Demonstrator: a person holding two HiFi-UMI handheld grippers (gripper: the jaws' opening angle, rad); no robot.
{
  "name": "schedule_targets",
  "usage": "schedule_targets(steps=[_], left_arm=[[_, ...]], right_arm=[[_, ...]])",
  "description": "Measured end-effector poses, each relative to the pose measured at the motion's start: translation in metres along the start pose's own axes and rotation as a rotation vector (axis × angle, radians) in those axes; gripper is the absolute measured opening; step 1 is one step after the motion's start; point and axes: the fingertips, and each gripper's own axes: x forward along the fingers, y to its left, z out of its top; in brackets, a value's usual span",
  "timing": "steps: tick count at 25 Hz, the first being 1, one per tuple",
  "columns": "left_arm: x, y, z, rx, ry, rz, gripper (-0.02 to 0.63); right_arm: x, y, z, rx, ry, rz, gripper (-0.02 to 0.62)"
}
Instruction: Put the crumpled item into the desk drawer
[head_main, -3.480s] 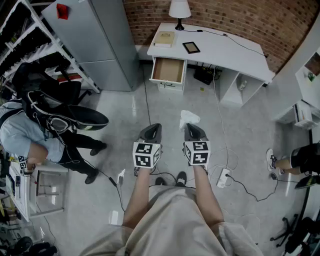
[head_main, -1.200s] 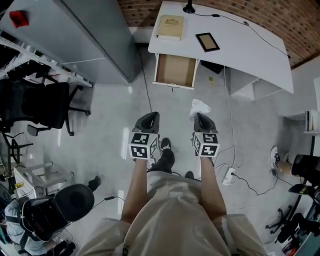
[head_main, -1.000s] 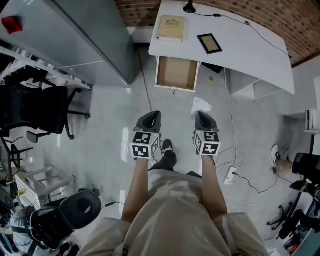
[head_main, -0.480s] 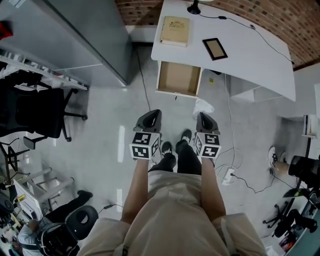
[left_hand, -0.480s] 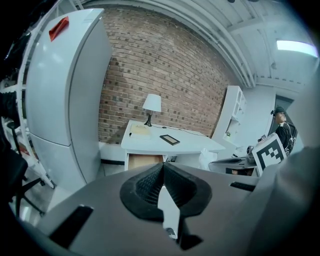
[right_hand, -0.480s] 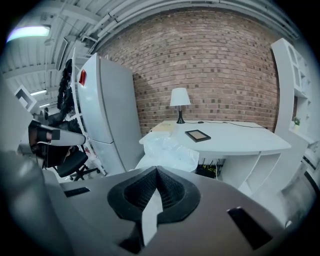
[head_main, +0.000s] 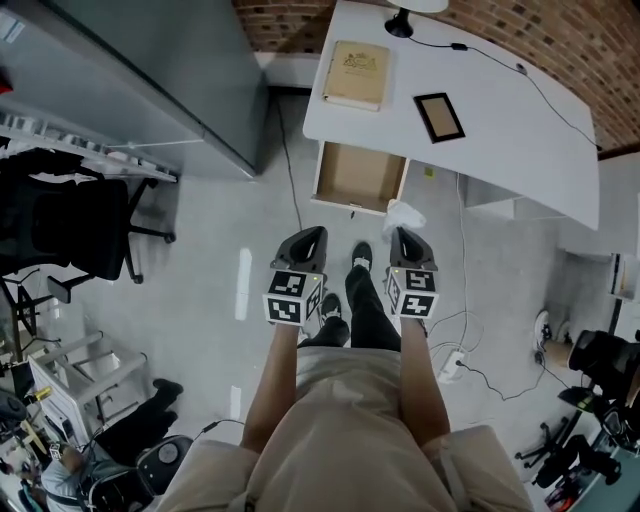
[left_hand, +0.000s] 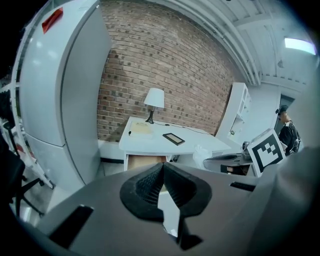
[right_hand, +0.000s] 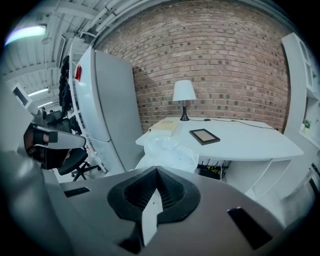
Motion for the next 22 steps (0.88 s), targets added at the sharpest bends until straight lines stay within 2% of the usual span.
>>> schedule_targets(steps=[12,18,22], left_arm=[[0.079,0.004,0.007,-0.041,0.05,0.026,0.015],[0.102,0.005,-0.019,-0.071,0.072,0.026,0.015],[0.113,0.007,-0.041,-0.085,0.109,0.02,0.015]], right_arm=[[0.083,-0.027,0.009,-0.135,0.11,0.142,0.025],[0.125,-0.03,-0.008,-0.248,0.173,0.196,0.025],[0.144,-0.032,-0.015,-0.277,0.186,0.221,0.025]])
